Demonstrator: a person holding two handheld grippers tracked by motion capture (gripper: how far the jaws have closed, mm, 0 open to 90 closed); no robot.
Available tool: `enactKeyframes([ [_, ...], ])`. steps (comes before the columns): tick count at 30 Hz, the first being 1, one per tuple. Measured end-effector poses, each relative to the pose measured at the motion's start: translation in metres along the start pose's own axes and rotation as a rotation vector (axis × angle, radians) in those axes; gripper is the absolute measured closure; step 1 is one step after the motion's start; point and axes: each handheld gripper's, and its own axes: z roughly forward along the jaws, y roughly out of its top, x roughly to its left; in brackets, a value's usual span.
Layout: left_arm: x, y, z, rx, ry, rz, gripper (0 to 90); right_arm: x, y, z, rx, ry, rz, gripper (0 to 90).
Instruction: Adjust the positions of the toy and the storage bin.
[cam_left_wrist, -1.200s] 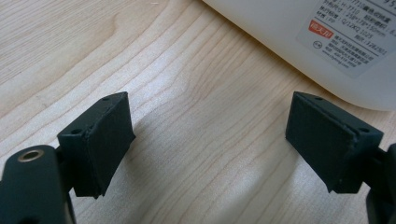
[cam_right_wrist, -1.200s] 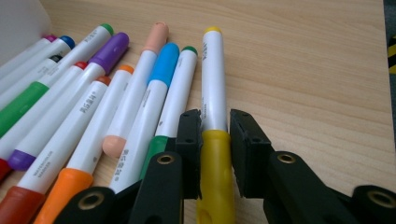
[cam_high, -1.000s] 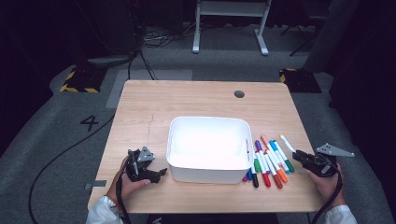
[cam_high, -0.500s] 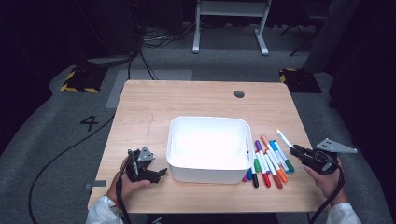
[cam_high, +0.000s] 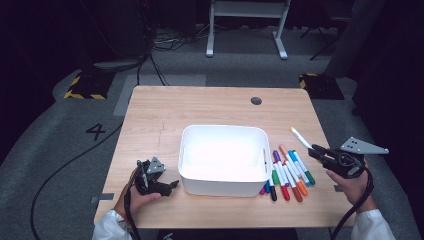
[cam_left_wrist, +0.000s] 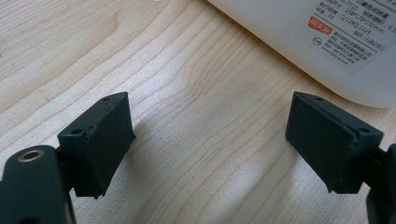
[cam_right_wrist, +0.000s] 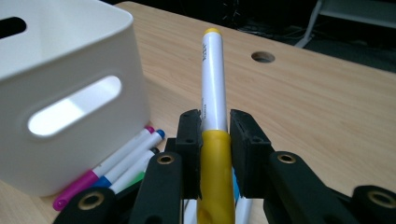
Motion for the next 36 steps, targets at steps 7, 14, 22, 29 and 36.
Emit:
enactKeyframes([
  [7,0.0,0.0,0.0,0.0,0.001,0.001,15.1,0.017,0.034,0.0,-0.032,0.066,-0.059,74.8],
  [14,0.001,0.0,0.0,0.002,-0.003,0.01,14.8,0.037,0.061,0.015,-0.025,0.13,-0.128,74.8],
  [22,0.001,0.0,0.0,0.003,-0.003,0.01,14.8,0.062,0.083,0.029,-0.01,0.196,-0.189,74.8],
  [29,0.001,0.001,0.001,0.004,-0.013,0.011,14.8,0.086,0.095,0.05,0.011,0.271,-0.226,74.8],
  [36,0.001,0.001,0.0,0.002,-0.005,0.014,15.0,0.115,0.105,0.073,0.056,0.352,-0.317,74.8],
])
